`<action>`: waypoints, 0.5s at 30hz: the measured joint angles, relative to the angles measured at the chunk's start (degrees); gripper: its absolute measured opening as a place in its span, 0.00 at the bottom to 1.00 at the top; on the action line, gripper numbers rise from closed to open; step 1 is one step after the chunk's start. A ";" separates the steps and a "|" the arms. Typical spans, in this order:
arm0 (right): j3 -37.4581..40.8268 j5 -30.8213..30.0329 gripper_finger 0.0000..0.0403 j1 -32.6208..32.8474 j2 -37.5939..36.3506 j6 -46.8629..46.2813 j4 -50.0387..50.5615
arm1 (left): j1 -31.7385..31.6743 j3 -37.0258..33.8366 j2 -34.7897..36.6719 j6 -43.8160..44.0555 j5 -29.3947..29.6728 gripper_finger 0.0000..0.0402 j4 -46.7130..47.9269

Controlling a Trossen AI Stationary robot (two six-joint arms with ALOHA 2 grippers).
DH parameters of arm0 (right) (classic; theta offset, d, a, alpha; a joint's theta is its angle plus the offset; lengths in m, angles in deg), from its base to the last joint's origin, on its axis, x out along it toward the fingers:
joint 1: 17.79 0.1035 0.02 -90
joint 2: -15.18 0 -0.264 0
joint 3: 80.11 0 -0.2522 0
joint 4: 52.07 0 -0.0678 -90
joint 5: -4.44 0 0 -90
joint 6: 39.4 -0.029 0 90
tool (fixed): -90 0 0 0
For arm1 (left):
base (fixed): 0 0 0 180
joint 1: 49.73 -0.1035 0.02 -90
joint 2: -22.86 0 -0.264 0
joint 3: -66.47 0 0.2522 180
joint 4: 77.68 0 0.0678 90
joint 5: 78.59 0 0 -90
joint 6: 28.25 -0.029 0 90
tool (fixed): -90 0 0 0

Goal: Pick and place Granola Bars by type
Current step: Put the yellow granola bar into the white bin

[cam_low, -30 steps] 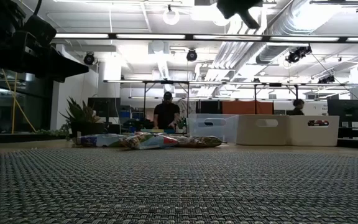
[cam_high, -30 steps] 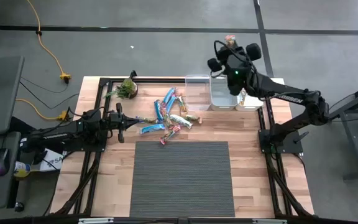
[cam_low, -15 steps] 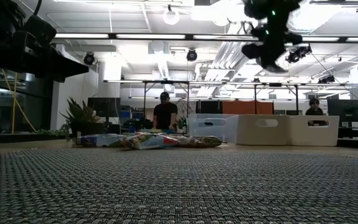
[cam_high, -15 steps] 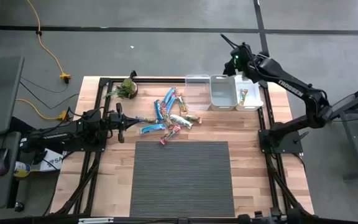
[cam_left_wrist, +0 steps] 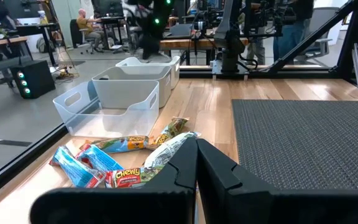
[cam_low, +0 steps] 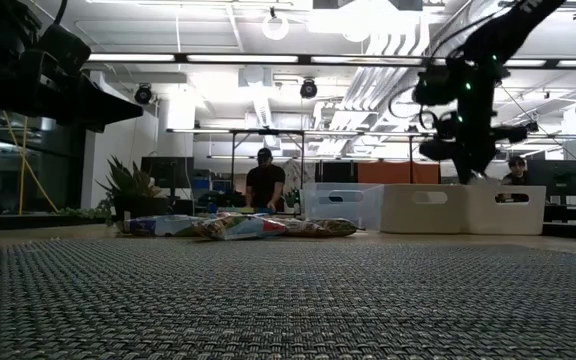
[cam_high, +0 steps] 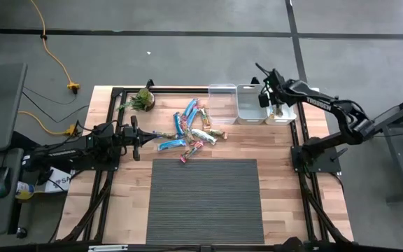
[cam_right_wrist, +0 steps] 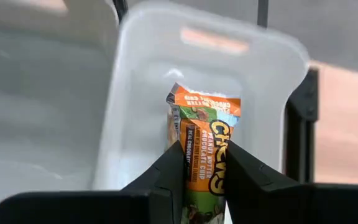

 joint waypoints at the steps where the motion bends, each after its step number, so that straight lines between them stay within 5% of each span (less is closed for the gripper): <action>1: 1.10 0.25 0.19 0.00 0.00 0.01 -0.91 | 0.02 0.00 0.00 0.01 0.00 0.00 0.00; 15: 3.73 -0.45 0.22 0.35 0.00 0.24 -4.98 | 0.00 0.00 0.00 0.00 0.01 0.00 0.00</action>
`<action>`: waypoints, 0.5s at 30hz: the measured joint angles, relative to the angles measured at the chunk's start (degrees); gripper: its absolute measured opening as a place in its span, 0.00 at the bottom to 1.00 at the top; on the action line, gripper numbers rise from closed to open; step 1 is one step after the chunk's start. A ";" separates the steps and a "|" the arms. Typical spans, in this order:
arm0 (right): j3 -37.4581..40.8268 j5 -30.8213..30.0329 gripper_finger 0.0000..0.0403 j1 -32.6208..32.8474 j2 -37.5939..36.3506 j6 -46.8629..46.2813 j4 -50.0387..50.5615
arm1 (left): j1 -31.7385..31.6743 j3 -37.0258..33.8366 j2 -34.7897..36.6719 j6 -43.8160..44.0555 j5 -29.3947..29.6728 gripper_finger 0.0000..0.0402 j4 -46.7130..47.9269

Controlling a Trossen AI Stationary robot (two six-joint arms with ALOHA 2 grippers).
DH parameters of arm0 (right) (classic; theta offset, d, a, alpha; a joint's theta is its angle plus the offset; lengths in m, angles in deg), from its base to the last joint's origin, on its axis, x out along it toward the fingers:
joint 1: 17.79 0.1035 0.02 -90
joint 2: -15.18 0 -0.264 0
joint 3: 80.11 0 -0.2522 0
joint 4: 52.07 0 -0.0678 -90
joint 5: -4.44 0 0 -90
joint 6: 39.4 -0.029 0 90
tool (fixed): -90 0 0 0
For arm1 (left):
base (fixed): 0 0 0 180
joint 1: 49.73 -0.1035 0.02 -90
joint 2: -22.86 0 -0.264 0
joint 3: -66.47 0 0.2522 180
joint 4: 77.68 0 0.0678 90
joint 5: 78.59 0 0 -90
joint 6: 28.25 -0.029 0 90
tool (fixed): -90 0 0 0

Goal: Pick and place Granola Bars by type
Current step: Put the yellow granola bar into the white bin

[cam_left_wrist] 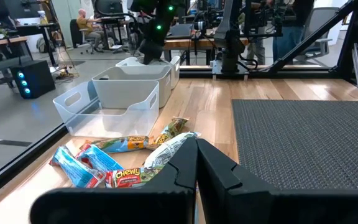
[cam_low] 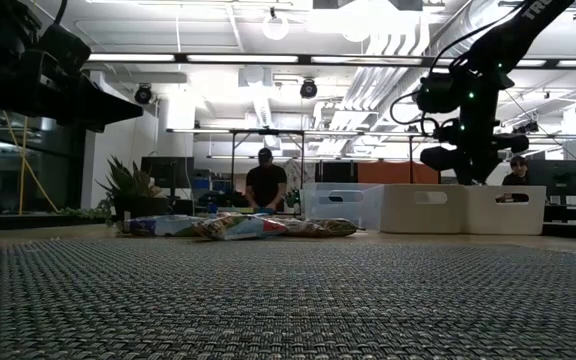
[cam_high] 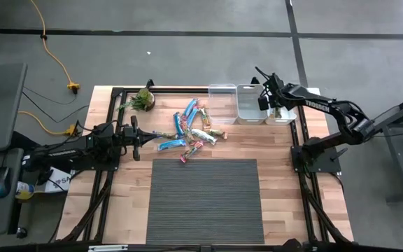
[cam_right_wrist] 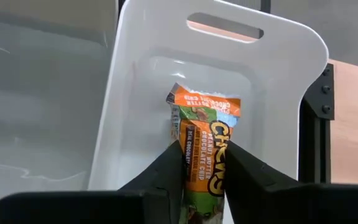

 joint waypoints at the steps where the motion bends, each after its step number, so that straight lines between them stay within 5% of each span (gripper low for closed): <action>1: 0.00 0.02 0.23 0.02 0.00 0.00 0.02 | 0.01 0.02 0.00 -0.01 0.00 0.00 0.01; 15: -1.56 4.46 0.38 0.34 -0.02 2.46 -4.61 | 0.02 0.00 -0.01 0.00 0.00 0.00 0.01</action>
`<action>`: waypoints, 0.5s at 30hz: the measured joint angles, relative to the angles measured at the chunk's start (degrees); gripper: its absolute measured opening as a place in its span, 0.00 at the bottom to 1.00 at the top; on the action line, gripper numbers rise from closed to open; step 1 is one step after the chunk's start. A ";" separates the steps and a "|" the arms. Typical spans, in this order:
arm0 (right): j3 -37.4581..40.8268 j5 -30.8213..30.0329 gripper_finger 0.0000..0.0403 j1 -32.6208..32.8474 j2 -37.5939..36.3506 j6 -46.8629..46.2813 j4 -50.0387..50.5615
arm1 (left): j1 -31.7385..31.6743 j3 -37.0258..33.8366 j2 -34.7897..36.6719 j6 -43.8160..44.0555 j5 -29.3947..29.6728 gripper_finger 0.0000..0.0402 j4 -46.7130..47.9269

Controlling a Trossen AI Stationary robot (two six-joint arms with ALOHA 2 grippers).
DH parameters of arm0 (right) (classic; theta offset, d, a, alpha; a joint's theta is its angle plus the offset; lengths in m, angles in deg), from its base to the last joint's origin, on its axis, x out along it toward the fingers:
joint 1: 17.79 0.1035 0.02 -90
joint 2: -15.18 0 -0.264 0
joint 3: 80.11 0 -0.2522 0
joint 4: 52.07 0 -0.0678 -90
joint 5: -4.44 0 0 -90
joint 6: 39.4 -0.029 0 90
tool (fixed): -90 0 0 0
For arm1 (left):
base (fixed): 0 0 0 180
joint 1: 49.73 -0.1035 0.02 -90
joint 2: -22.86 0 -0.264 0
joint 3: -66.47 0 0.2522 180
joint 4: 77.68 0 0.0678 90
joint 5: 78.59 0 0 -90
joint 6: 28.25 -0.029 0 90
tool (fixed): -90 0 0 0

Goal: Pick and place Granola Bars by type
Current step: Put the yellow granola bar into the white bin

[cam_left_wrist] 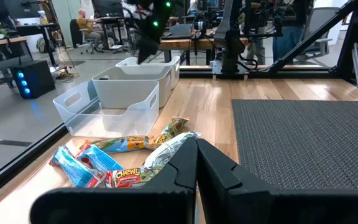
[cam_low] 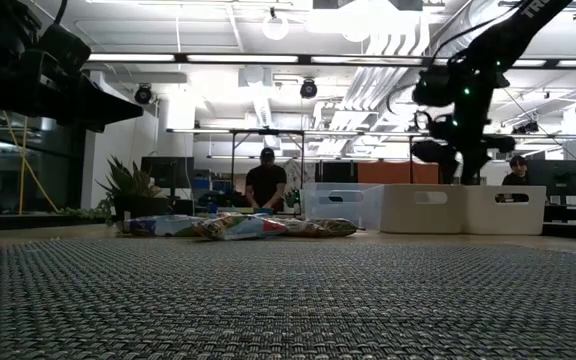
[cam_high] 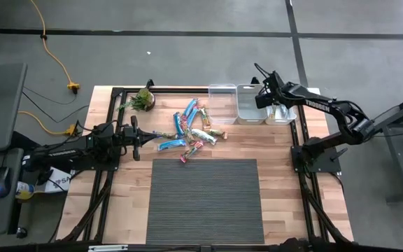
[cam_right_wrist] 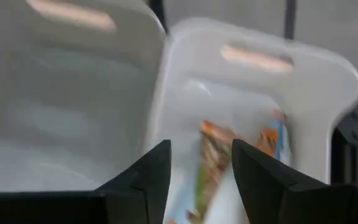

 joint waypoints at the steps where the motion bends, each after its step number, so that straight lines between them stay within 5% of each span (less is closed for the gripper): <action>1: -0.88 0.18 0.38 0.19 0.00 0.23 -0.80 | -0.02 0.01 0.01 0.01 -0.01 0.00 -0.01; 7: -9.03 2.26 0.38 2.27 -0.06 7.23 -4.17 | -0.01 0.00 0.01 0.00 -0.01 0.00 -0.01; 15: -21.06 17.60 0.38 7.81 -0.09 15.77 -11.40 | 0.00 -0.01 0.01 0.00 0.00 0.00 -0.01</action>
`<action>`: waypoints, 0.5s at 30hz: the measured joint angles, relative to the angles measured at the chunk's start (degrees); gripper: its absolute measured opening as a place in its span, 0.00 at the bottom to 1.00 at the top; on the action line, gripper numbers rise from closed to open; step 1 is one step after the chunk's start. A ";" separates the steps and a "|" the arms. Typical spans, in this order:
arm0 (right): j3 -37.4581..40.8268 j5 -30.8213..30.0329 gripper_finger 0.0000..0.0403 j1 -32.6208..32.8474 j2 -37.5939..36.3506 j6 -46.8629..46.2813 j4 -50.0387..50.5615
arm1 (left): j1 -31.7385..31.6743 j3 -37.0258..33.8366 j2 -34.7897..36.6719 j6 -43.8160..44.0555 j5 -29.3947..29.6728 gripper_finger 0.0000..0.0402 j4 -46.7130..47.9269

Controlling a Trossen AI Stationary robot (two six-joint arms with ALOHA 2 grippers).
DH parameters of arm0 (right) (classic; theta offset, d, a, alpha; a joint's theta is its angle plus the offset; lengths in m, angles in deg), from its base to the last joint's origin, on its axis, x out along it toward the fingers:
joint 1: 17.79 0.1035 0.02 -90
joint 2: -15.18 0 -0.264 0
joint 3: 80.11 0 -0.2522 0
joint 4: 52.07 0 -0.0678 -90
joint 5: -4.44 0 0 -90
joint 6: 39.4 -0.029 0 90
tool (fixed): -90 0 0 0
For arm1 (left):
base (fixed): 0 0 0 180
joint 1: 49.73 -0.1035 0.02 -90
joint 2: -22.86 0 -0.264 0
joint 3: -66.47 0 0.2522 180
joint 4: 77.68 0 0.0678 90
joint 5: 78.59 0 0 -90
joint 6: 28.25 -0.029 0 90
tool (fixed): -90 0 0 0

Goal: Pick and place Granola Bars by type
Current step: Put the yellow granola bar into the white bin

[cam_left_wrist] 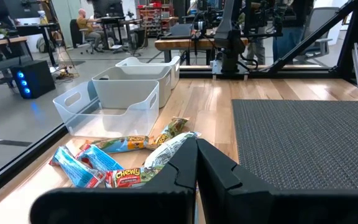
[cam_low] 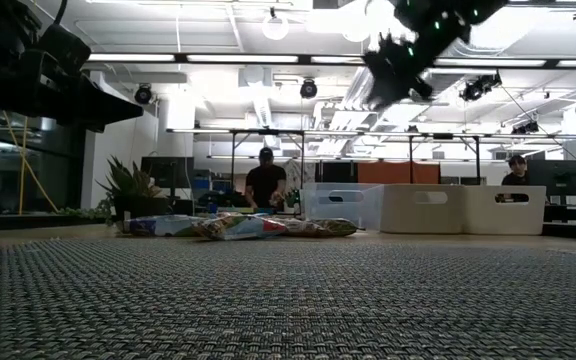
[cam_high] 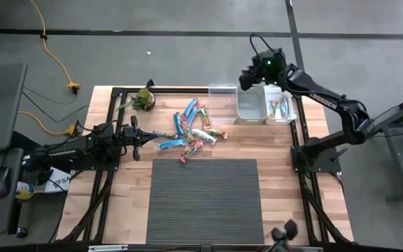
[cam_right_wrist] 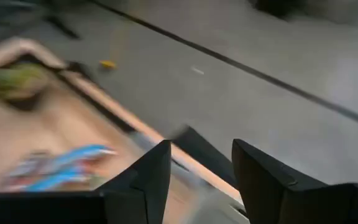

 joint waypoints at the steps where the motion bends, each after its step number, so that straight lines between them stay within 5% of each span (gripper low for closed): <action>1: -1.22 2.25 0.38 0.84 0.00 0.84 -0.07 | 0.00 0.02 0.00 0.01 -0.01 0.00 0.00; 9: -6.72 22.28 0.38 7.81 0.00 2.36 -0.21 | -0.01 0.00 0.00 -0.01 -0.01 0.00 0.01; 15: -6.78 20.37 0.38 14.51 0.54 4.30 1.27 | 0.00 0.00 0.00 0.01 -0.01 0.00 0.00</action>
